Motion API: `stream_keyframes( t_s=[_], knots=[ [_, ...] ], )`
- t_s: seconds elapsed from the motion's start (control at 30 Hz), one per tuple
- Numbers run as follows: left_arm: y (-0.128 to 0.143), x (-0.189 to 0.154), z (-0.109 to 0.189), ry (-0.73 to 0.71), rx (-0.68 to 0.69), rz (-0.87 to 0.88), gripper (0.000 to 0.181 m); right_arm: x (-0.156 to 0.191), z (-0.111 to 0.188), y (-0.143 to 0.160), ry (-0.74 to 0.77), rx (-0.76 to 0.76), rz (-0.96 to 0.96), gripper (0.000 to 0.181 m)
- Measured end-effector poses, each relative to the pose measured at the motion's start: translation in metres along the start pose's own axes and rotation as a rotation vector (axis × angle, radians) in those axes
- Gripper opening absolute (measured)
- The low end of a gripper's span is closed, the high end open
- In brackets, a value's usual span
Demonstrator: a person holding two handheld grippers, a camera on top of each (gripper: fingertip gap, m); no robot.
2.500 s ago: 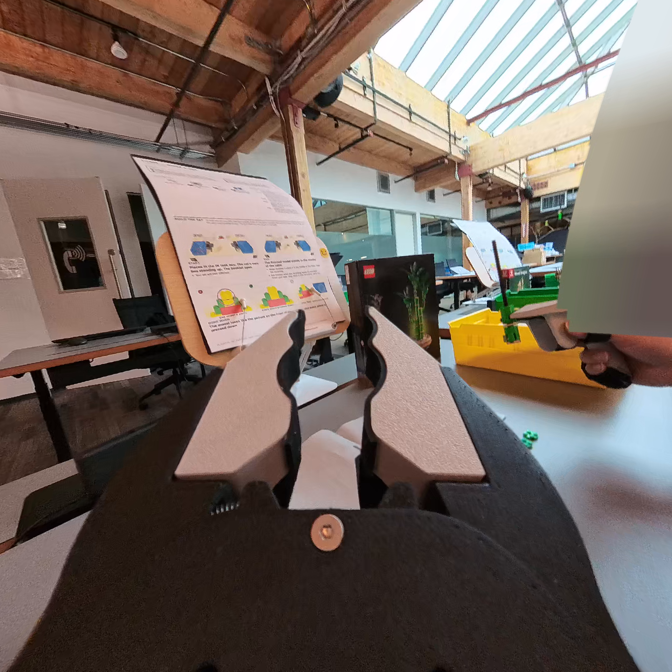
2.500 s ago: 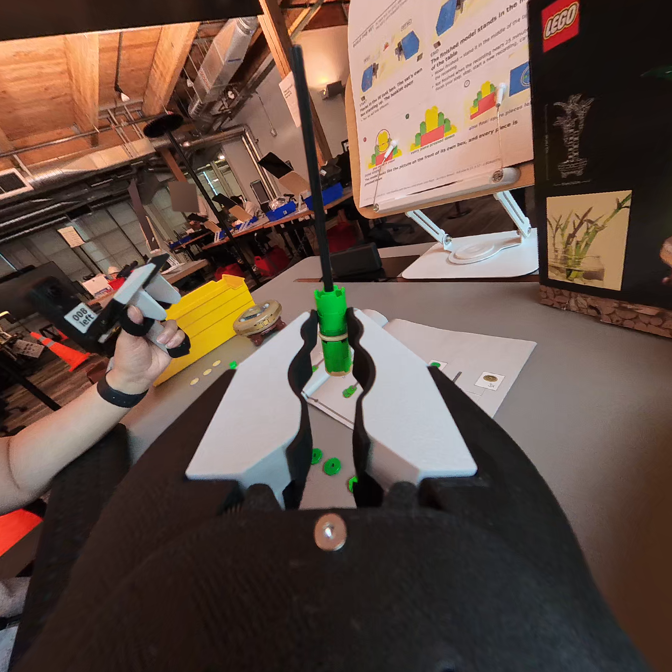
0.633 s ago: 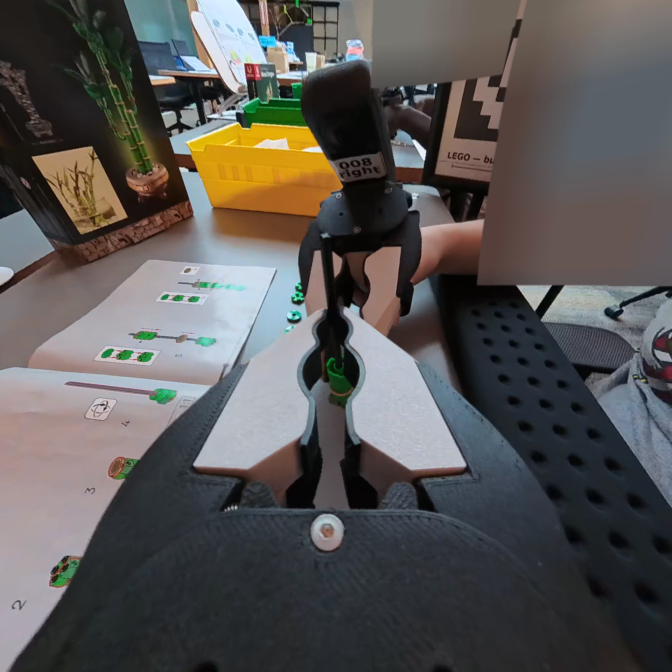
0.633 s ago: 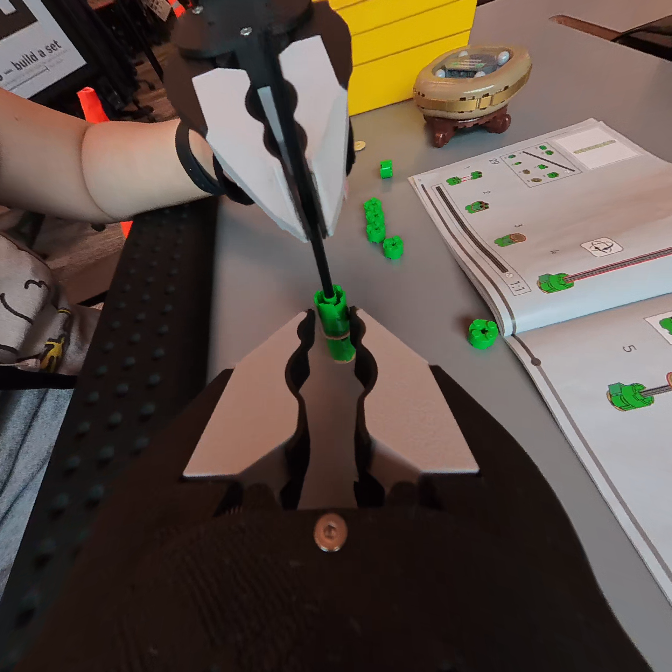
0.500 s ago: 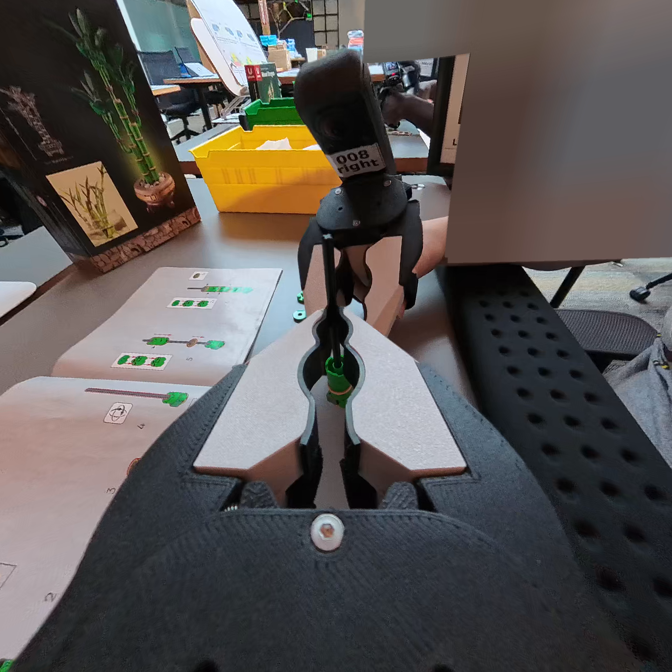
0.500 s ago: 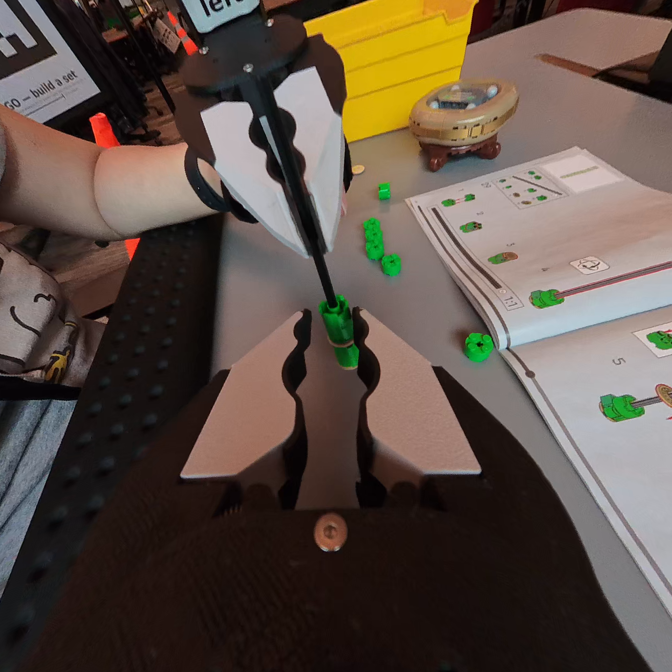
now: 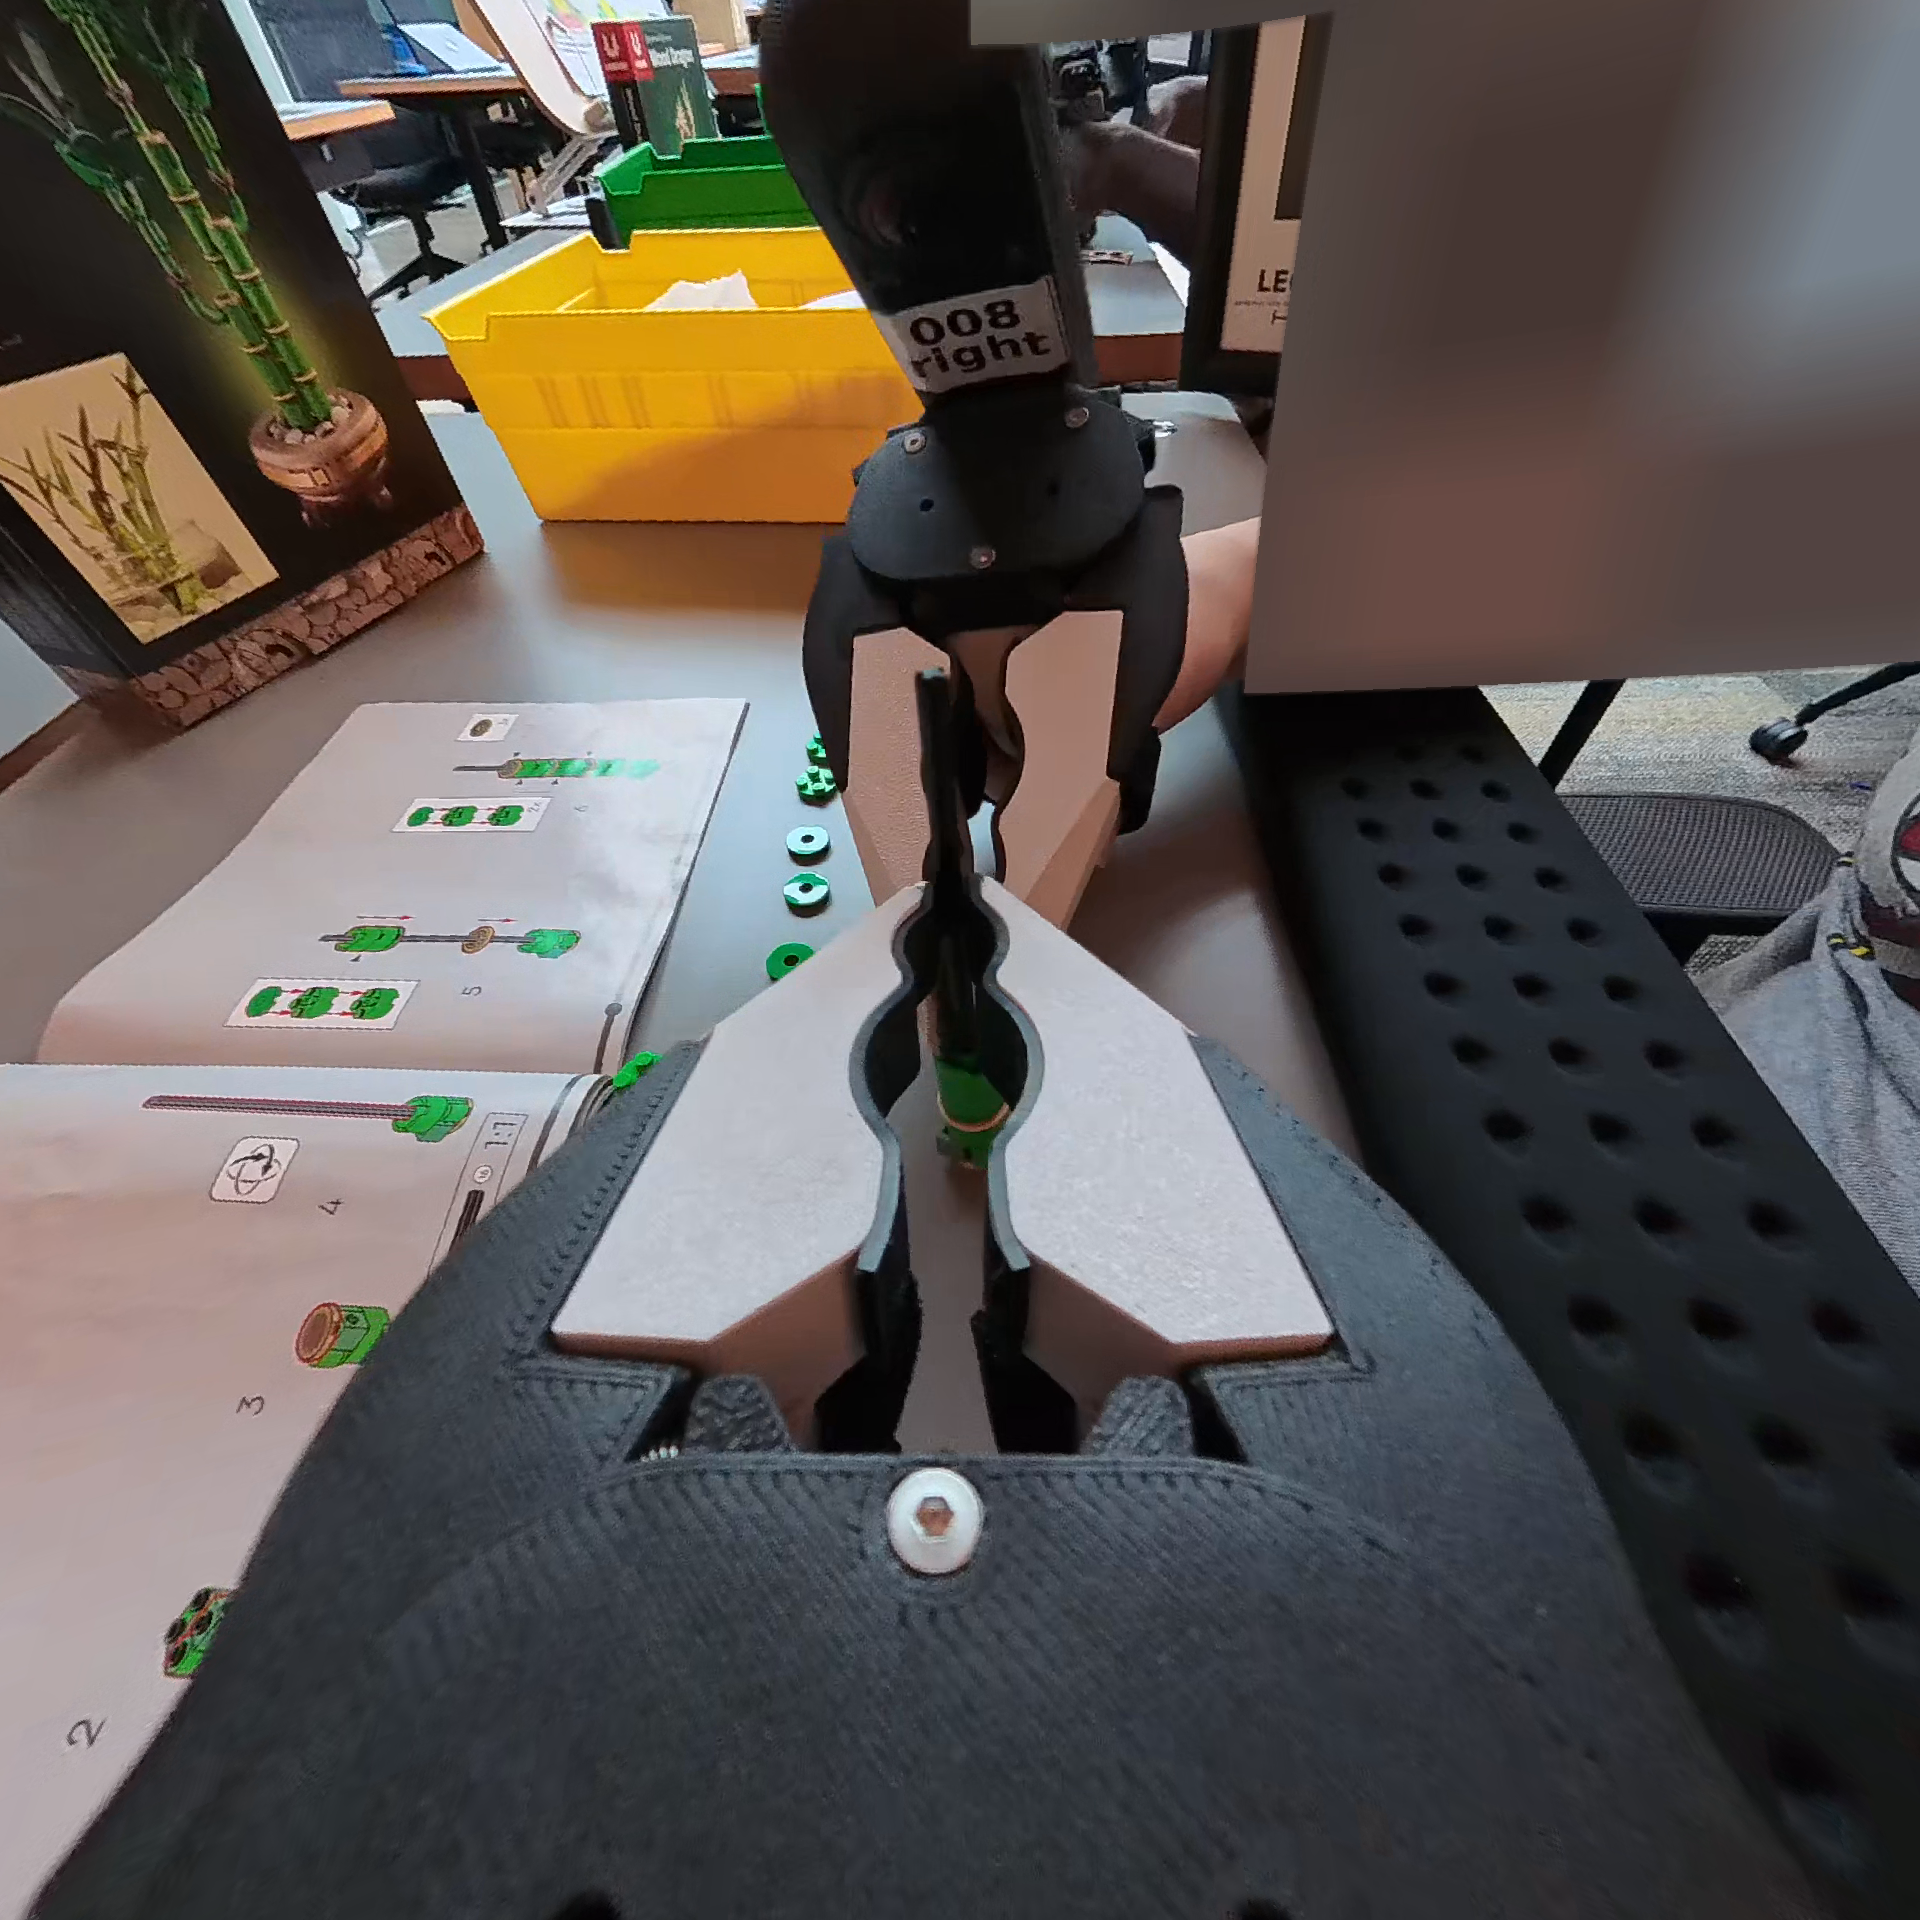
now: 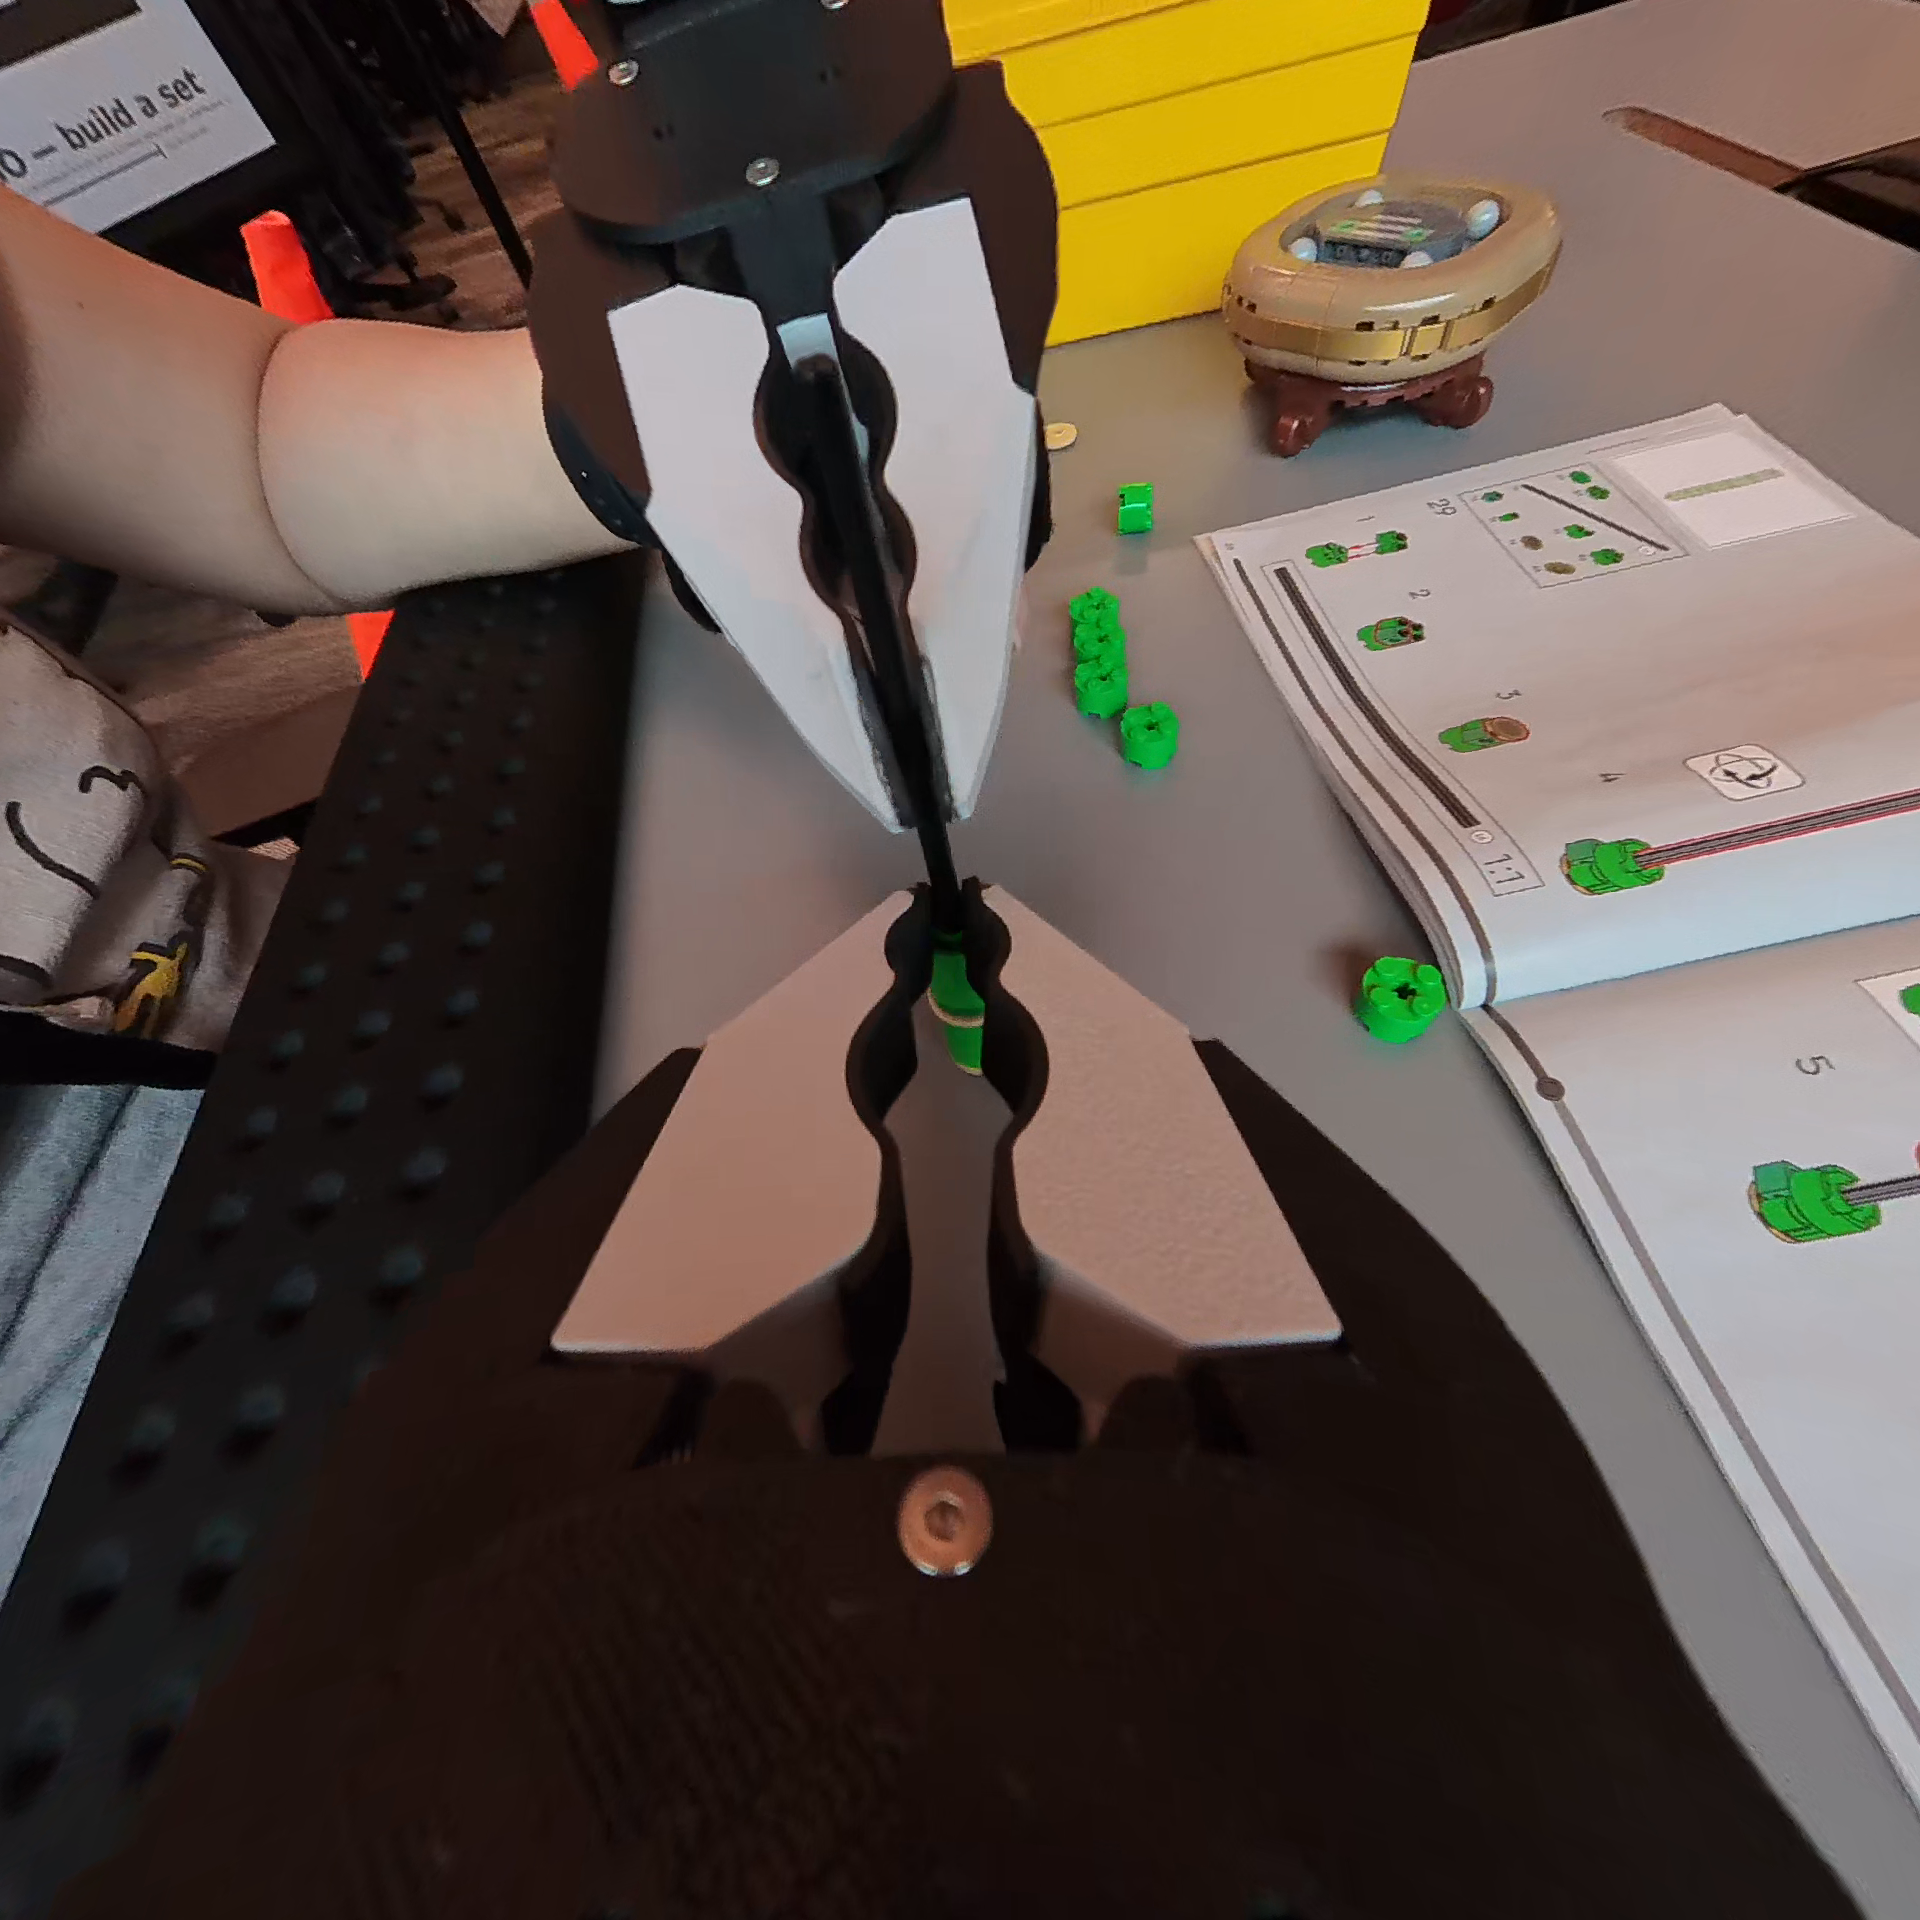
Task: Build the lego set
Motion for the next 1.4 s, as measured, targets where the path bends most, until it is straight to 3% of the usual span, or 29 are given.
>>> stream_keyframes(
  t_s=[0.13,0.2,0.23,0.33,0.47,0.6,0.9,1.1,1.2,1.3,1.4],
  knots=[
    [0.001,0.002,0.005,0.002,0.008,-0.02,0.006,0.0,-0.002,0.0,-0.008,-0.009,-0.005,0.005],
    [-0.007,0.011,0.016,-0.053,-0.007,-0.054,0.039,0.0,-0.002,-0.001,-0.008,-0.007,-0.003,0.005],
    [-0.017,0.015,0.026,-0.075,-0.052,-0.064,0.047,-0.001,-0.002,-0.001,-0.006,-0.008,-0.004,0.004],
    [-0.056,0.029,0.07,-0.153,-0.283,-0.05,0.041,-0.002,-0.002,-0.001,0.008,-0.01,0.004,0.004],
    [-0.086,0.052,0.134,-0.376,-0.538,-0.088,0.032,-0.001,-0.003,-0.003,0.011,-0.01,0.031,0.004],
    [-0.1,0.054,0.168,-0.475,-0.65,-0.121,0.026,0.001,0.001,-0.011,0.024,-0.047,0.067,0.003],
    [-0.093,0.055,0.16,-0.479,-0.621,-0.121,0.018,-0.004,0.018,-0.014,0.033,-0.04,0.077,0.004],
    [-0.085,0.058,0.15,-0.466,-0.58,-0.103,0.017,-0.043,0.109,-0.047,0.333,-0.262,0.041,0.004],
    [-0.081,0.058,0.144,-0.455,-0.56,-0.096,0.016,-0.055,0.142,-0.055,0.385,-0.4,-0.047,0.004],
    [-0.077,0.058,0.138,-0.448,-0.528,-0.103,0.016,-0.059,0.149,-0.054,0.378,-0.438,-0.109,0.004],
    [-0.074,0.057,0.131,-0.441,-0.492,-0.115,0.016,-0.054,0.133,-0.053,0.304,-0.428,-0.128,0.004]
  ],
)
Point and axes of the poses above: each gripper's, where its closed fingertips meet, z back along the fingers, y out of its underside, x = y × z across the jaws, the point moved 3 cm from there along z, back along the fingers, and after that the axes turned 5 degrees about -x, right-handed, at the moved point
